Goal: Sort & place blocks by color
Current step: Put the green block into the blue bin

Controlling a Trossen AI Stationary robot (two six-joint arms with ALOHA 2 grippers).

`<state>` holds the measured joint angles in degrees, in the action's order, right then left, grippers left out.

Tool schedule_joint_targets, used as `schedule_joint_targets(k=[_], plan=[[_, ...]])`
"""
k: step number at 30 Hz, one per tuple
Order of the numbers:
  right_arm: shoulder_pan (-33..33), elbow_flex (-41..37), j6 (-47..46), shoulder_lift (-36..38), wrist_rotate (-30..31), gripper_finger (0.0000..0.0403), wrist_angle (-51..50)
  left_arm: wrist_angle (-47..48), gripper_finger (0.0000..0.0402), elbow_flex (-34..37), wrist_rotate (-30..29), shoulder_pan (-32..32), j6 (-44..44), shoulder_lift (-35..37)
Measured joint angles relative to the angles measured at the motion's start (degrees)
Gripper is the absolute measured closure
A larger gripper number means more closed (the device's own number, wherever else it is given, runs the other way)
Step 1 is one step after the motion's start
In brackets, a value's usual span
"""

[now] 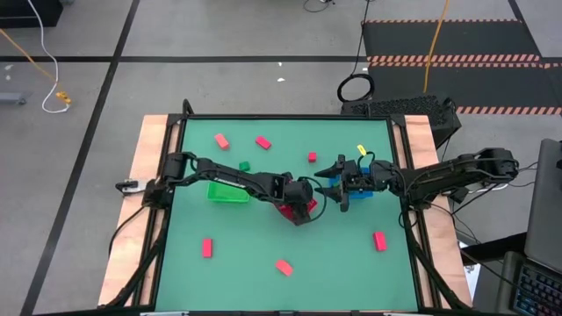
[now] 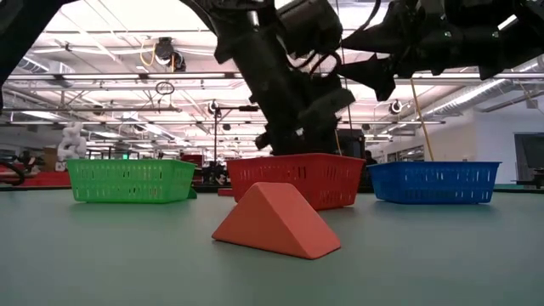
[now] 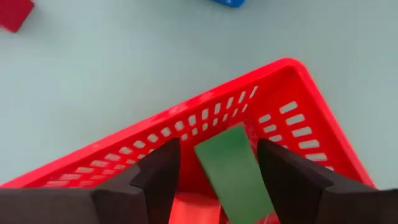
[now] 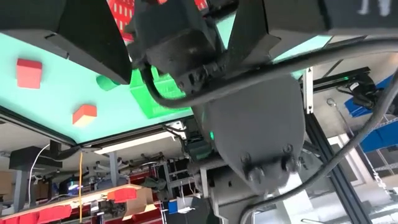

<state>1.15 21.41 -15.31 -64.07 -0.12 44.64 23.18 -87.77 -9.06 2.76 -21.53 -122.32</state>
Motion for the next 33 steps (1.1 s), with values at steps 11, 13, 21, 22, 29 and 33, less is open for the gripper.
schedule_joint_targets(k=[11, 13, 21, 22, 29, 33], plan=[[0.0, 0.0, 0.1, 0.0, 0.1, 0.0149, -0.5, -1.1, 0.0186, -0.2, -0.4, 0.0, -0.7, -4.0], [0.0, 0.0, 0.1, 0.0, 0.1, 0.0149, -0.9, -1.1, 0.0186, -0.2, -0.5, 0.0, -1.0, -4.4], [0.0, 0.0, 1.0, 0.0, 0.1, 0.0149, -0.8, -0.5, 0.0214, 0.1, -0.7, 0.3, -0.5, -2.9], [0.0, 0.0, 1.0, 0.0, 0.1, 0.0149, -0.9, 0.0, 0.0231, 0.1, -0.4, 0.3, -0.4, -2.5], [0.0, 0.0, 1.0, 0.0, 0.1, 0.0149, -0.8, -0.3, 0.03, 0.1, -0.2, 0.7, 2.2, 3.0], [0.0, 0.0, 1.0, 0.0, 0.1, 0.0149, -0.7, 0.5, 0.03, 0.2, -0.1, 0.8, 2.4, 5.3]])
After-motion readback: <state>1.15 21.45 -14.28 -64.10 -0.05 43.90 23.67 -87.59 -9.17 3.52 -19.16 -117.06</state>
